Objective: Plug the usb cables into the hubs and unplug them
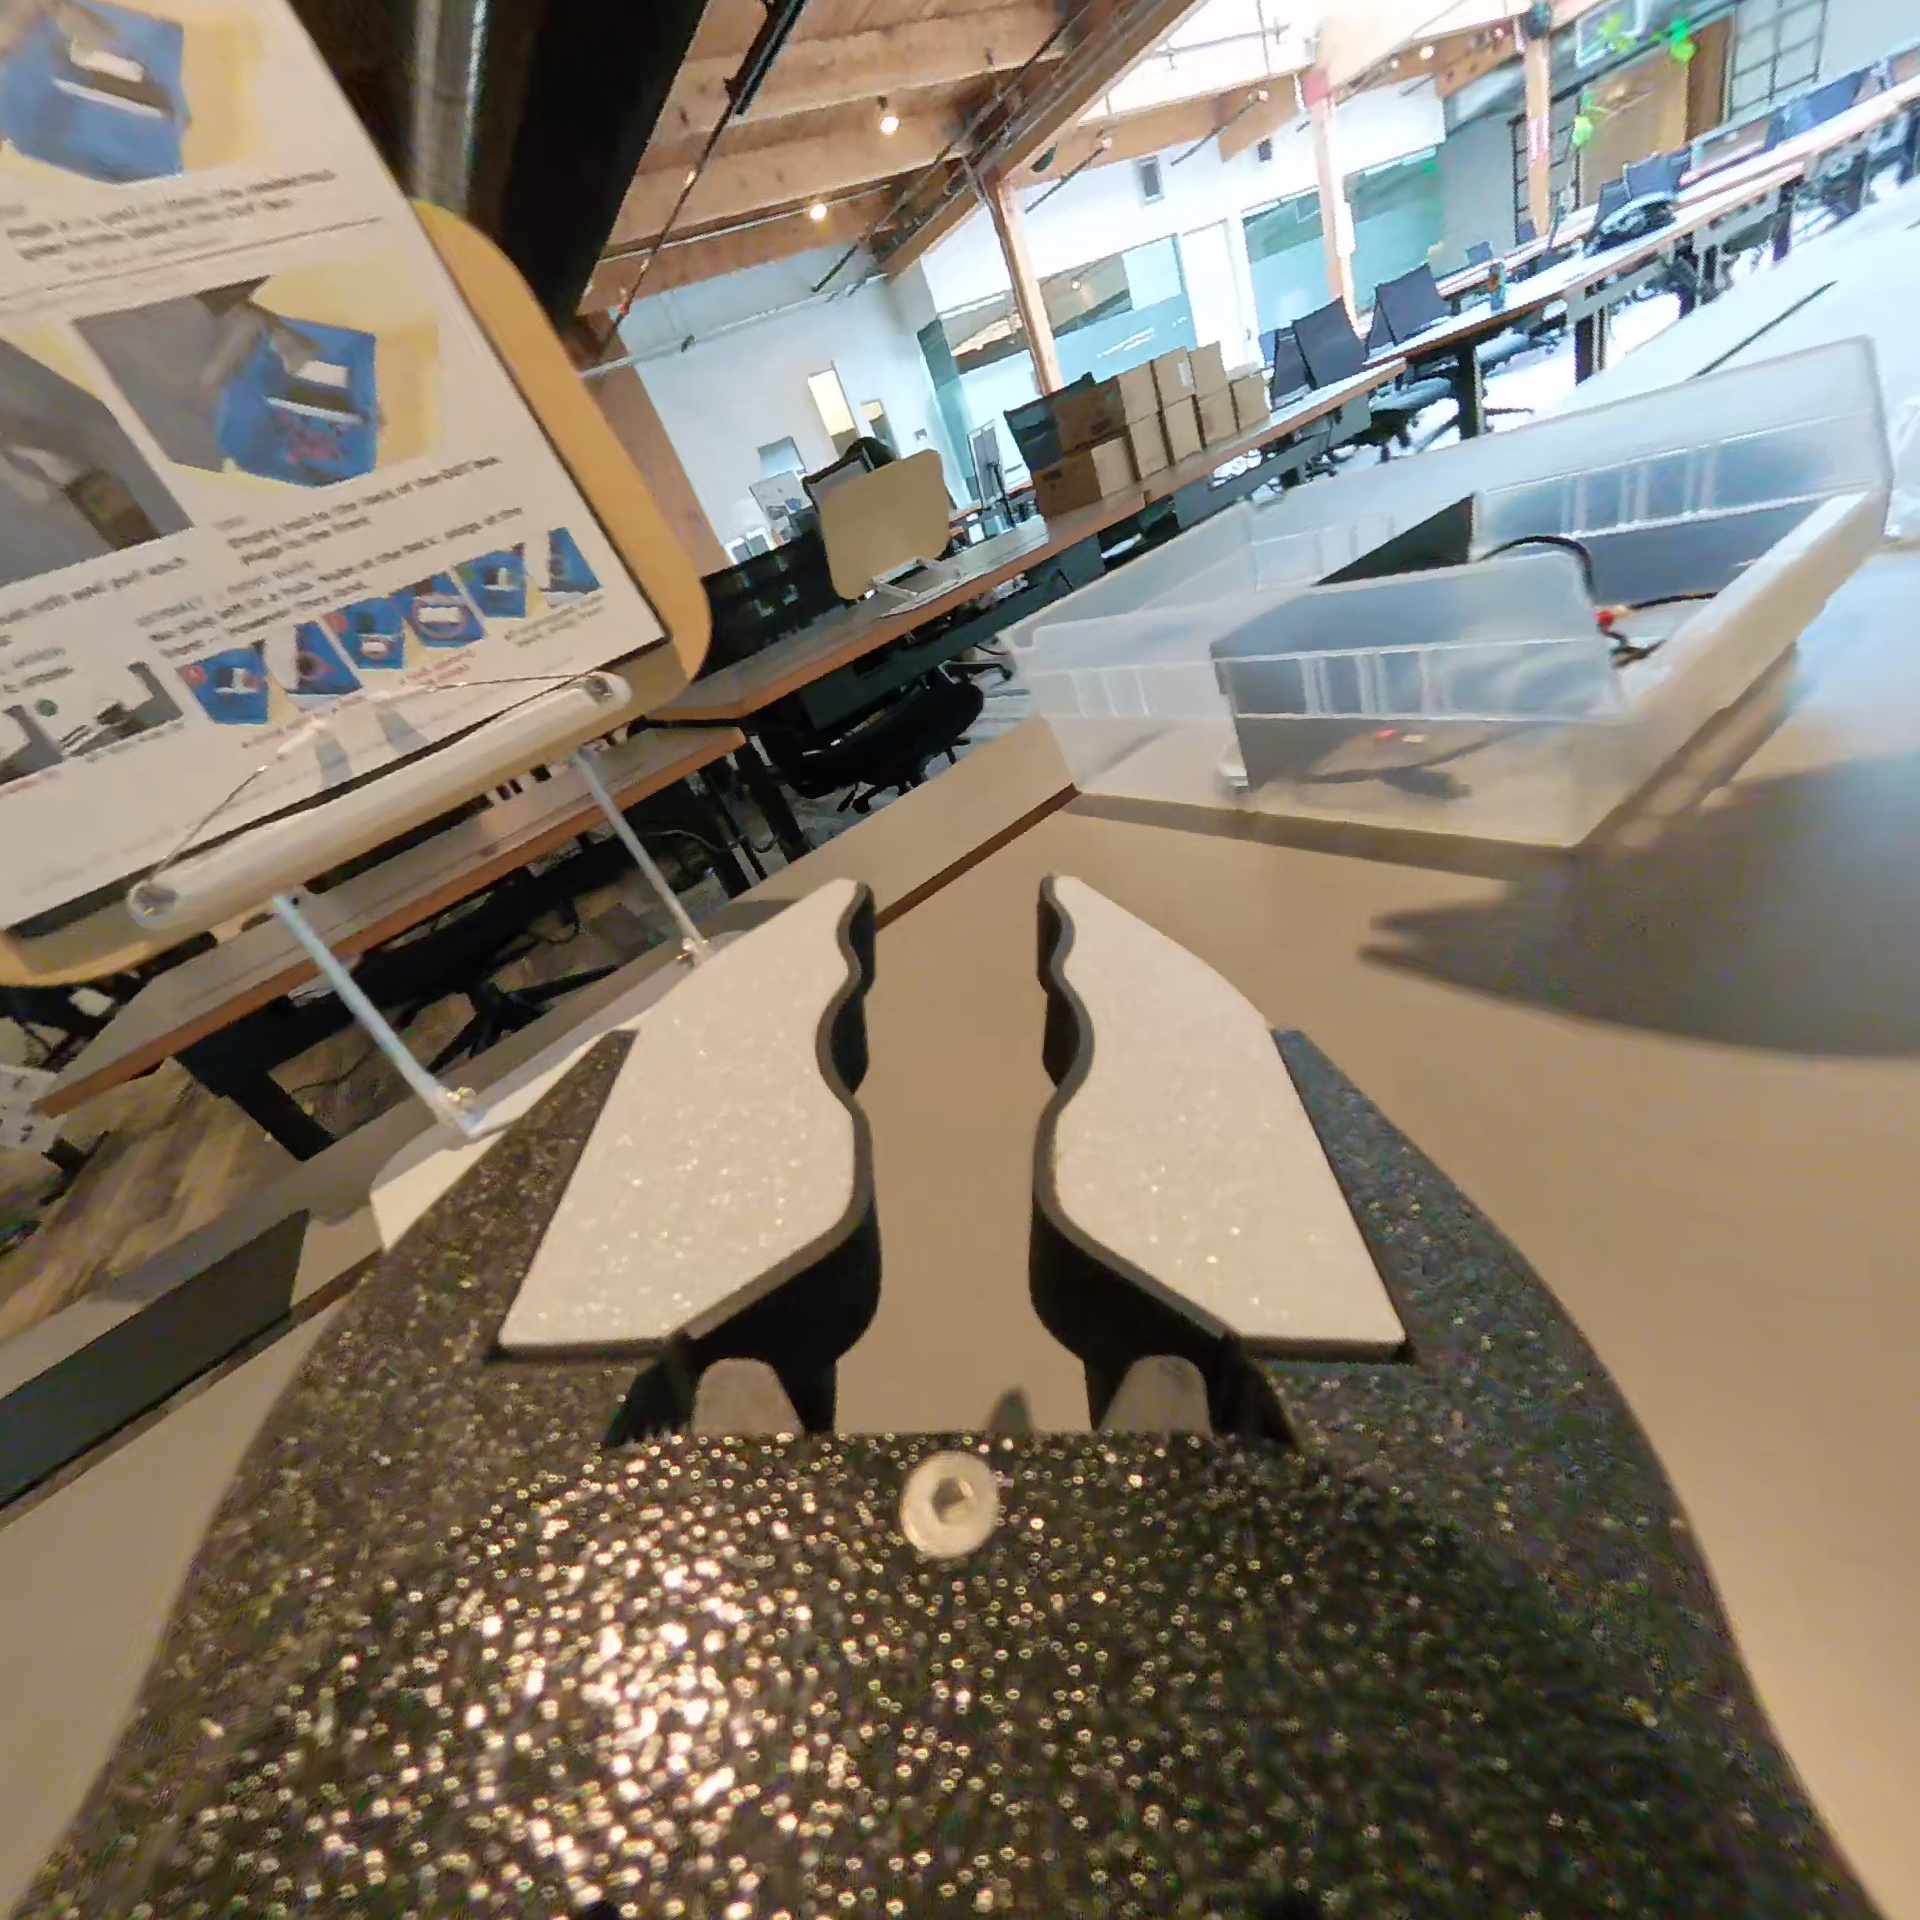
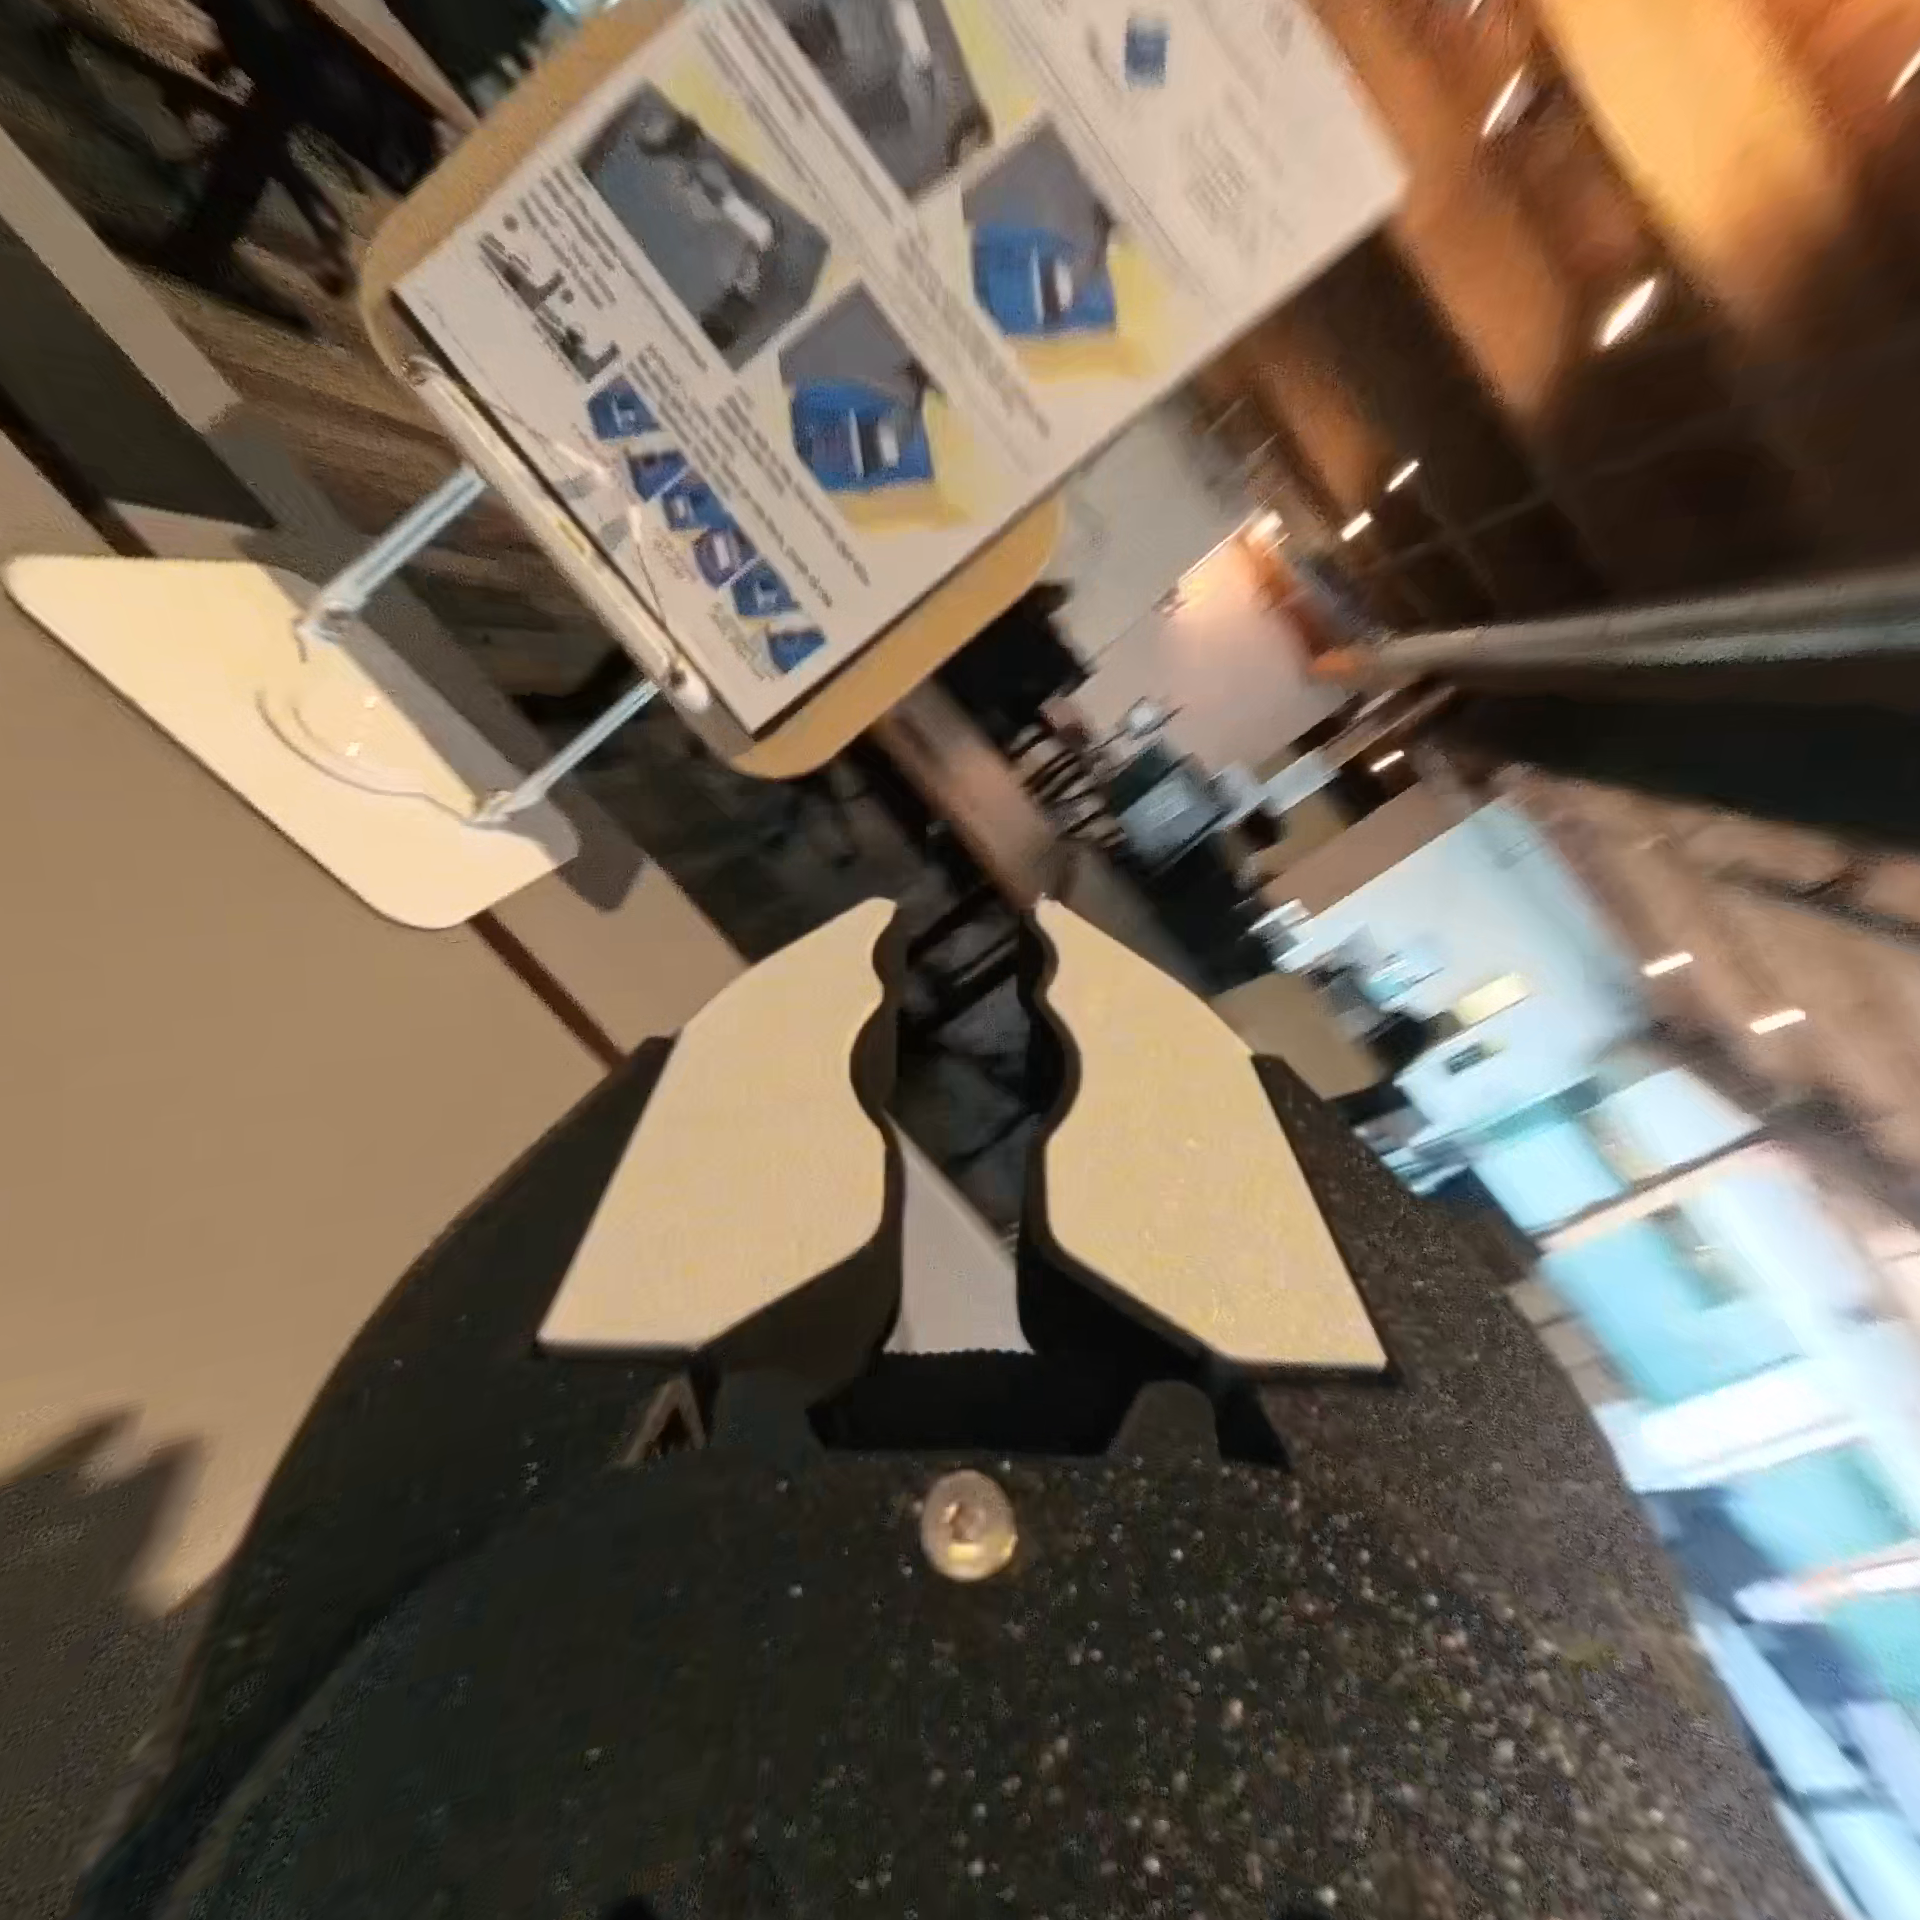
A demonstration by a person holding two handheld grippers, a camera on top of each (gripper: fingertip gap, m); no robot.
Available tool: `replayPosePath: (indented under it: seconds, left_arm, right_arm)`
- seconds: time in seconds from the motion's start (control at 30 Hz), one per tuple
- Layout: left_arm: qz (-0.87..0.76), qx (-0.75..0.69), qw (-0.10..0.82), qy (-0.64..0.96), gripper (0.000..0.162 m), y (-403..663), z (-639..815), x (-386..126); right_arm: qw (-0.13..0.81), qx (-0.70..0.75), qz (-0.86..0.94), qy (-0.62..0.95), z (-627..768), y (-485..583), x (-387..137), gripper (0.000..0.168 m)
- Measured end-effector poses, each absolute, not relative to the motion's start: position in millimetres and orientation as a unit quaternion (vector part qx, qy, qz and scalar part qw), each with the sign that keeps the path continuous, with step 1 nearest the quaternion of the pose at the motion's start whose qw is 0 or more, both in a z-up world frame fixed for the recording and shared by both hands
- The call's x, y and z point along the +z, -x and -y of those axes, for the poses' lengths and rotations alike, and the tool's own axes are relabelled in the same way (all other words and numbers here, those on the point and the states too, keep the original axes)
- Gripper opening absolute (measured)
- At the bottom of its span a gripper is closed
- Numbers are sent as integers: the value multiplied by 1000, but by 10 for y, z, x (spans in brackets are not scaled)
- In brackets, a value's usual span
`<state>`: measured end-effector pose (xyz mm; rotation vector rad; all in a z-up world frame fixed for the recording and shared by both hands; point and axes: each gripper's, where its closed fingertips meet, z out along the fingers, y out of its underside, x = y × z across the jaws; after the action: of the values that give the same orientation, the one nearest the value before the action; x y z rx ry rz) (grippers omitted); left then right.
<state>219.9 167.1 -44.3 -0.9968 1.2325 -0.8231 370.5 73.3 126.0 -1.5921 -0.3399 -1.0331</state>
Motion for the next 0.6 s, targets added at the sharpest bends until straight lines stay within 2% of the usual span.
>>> replayPosePath:
  seconds: [0.1,0.23,0.43,0.6]
  left_arm:
    - [-568,-342,631,402,29,-2231,-1484,-467]
    - [-584,-338,634,377,29,-2177,-1385,-456]
    - [-565,-350,618,420,29,-2178,-1574,-525]
    - [-568,-344,612,430,29,-2174,-1610,-599]
  right_arm:
    - [556,-303,96,768,-656,-4233,1028,23]
    - [488,-230,43,841,-500,-4933,487,27]
    - [411,-212,-34,886,-509,-5614,-42,44]
    - [341,-227,5,912,-775,-5715,-330,43]
